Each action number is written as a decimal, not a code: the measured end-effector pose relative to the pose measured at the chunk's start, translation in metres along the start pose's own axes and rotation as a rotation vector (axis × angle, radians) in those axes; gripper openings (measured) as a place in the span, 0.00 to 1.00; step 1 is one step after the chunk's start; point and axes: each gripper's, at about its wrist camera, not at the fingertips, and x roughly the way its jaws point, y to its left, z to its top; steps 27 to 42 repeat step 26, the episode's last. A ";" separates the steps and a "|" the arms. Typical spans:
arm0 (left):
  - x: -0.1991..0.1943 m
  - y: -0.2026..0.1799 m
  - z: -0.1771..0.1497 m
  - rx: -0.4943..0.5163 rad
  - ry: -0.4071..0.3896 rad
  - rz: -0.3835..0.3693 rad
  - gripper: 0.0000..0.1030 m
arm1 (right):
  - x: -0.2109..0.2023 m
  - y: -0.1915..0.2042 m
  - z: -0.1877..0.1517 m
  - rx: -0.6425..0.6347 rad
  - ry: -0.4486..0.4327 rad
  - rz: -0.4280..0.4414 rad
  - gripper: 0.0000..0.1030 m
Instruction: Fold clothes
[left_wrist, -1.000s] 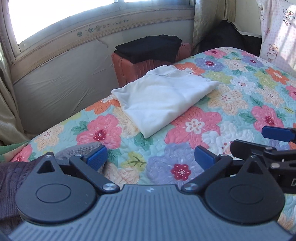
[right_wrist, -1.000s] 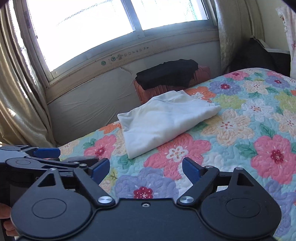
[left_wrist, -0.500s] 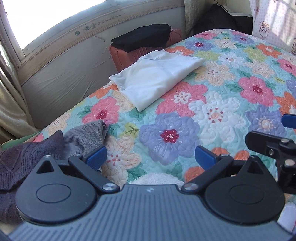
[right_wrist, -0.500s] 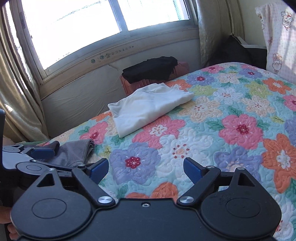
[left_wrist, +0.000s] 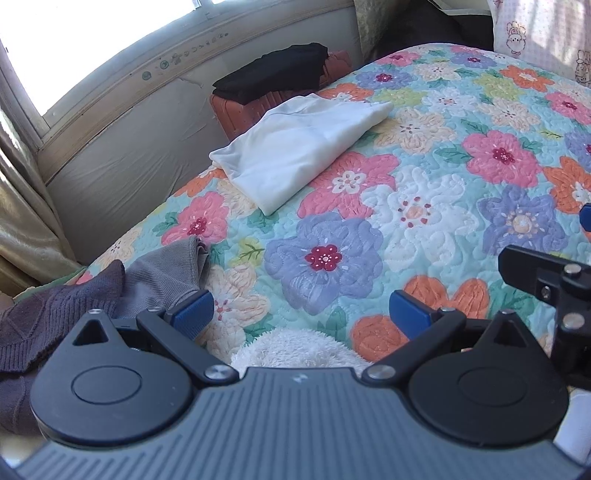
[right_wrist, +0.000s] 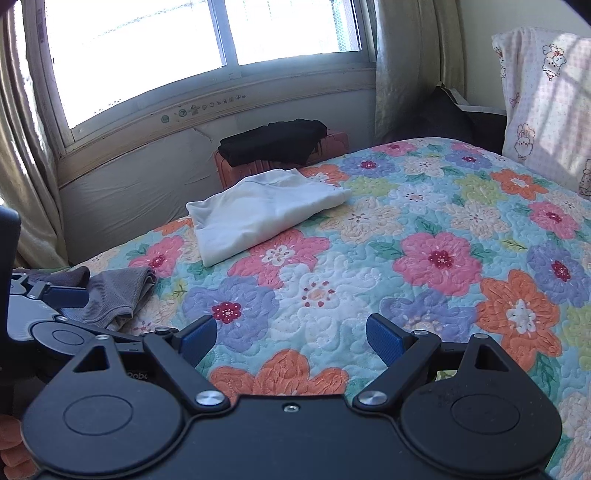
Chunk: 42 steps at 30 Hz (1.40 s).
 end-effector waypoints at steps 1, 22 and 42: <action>0.000 -0.001 0.000 0.001 0.002 0.000 1.00 | 0.000 0.000 0.000 0.001 0.001 -0.001 0.88; -0.003 0.003 0.000 0.011 -0.032 0.020 1.00 | 0.006 0.000 -0.004 0.009 0.020 -0.002 0.88; -0.003 0.004 0.001 0.006 -0.033 0.016 1.00 | 0.008 0.000 -0.005 0.008 0.028 -0.007 0.89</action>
